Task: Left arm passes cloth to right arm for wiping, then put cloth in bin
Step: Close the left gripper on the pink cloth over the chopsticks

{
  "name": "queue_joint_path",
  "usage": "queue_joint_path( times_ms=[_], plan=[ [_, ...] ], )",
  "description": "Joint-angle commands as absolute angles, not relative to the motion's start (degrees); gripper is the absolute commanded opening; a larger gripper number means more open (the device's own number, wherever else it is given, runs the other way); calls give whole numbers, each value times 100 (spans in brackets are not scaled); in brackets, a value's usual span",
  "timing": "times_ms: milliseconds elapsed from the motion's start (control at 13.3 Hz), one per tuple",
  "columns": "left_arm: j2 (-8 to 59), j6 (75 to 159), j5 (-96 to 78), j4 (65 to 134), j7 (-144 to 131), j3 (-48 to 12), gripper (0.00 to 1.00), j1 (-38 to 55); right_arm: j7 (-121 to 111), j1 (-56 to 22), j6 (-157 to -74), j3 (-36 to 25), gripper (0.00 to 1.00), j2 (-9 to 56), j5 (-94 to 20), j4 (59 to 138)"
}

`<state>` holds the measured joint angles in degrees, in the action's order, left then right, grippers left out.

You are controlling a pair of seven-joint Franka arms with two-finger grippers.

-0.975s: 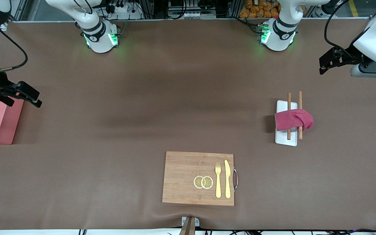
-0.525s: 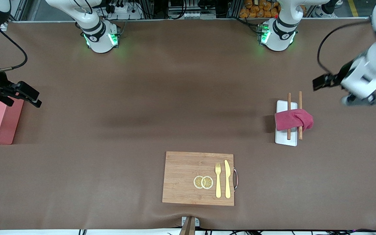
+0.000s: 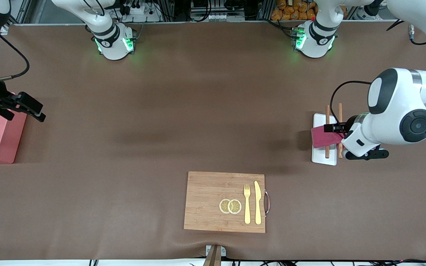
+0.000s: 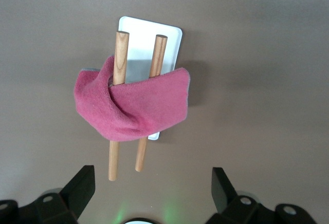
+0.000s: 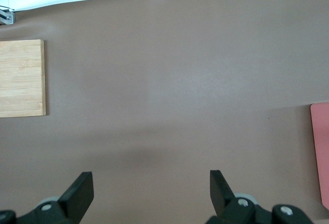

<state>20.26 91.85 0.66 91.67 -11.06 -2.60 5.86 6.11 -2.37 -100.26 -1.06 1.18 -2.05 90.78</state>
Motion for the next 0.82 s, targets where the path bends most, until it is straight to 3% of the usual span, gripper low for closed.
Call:
queue_joint_path(
  times_ms=[0, 750],
  plan=[
    [1890, 9316, 53, 9413, -1187, -229, 100, 449, 650, -237, -9958, -114, 100, 105, -141, 9018],
    [1854, 10326, 26, 10467, -2311, -246, 100, -53, 721, -264, -9826, -114, 100, 176, -141, 9061]
  ],
)
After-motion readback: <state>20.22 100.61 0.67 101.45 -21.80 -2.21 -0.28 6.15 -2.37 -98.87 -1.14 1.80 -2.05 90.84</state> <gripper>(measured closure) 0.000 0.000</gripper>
